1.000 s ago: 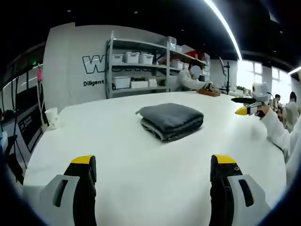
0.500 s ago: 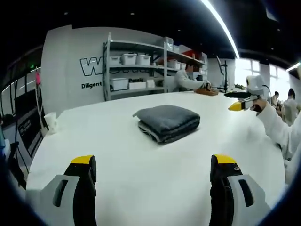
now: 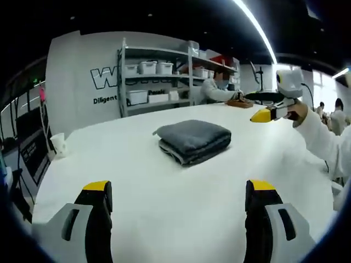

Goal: Open the folded towel by lifting each exposed corner and separating the folded layers until the towel lies flat within the target outline without major curled edges

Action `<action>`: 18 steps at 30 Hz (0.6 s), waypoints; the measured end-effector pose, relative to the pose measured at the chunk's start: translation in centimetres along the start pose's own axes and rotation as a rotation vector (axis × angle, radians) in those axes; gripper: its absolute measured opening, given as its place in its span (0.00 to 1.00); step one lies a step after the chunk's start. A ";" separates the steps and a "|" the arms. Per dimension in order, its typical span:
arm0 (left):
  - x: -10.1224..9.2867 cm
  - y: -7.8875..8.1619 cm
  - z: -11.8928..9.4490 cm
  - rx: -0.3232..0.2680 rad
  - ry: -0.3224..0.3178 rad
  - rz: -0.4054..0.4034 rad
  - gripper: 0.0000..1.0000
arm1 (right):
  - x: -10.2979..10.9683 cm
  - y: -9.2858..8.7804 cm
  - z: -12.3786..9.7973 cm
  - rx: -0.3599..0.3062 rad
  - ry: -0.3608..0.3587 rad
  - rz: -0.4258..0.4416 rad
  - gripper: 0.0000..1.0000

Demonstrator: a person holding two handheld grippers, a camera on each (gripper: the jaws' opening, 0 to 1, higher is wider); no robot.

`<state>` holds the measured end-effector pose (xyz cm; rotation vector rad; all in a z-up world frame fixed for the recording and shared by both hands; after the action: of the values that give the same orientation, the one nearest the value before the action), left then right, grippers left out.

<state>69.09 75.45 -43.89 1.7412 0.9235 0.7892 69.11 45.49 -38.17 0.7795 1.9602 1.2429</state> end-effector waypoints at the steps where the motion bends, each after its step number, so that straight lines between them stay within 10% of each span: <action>1: -0.1 0.0 0.0 0.001 -0.004 -0.002 1.00 | 0.2 0.3 0.4 -0.005 0.004 -0.005 0.98; 18: -0.5 1.2 -0.9 -0.041 -0.025 -0.014 1.00 | 4.9 2.3 8.6 0.004 0.045 -0.129 0.78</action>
<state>68.38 75.17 -42.56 1.7034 0.8964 0.7706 73.37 54.54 -39.87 0.6215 2.0159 1.1903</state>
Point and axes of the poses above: the point that each gripper's makers call its tool centre point, and the gripper's own axes: z roughly forward along the fingers, x roughly to its left, y roughly out of its top, the point moved 6 cm from there along -z, roughly backward along the fingers, and after that the axes turned 13 degrees about y, right-handed, at the moved point
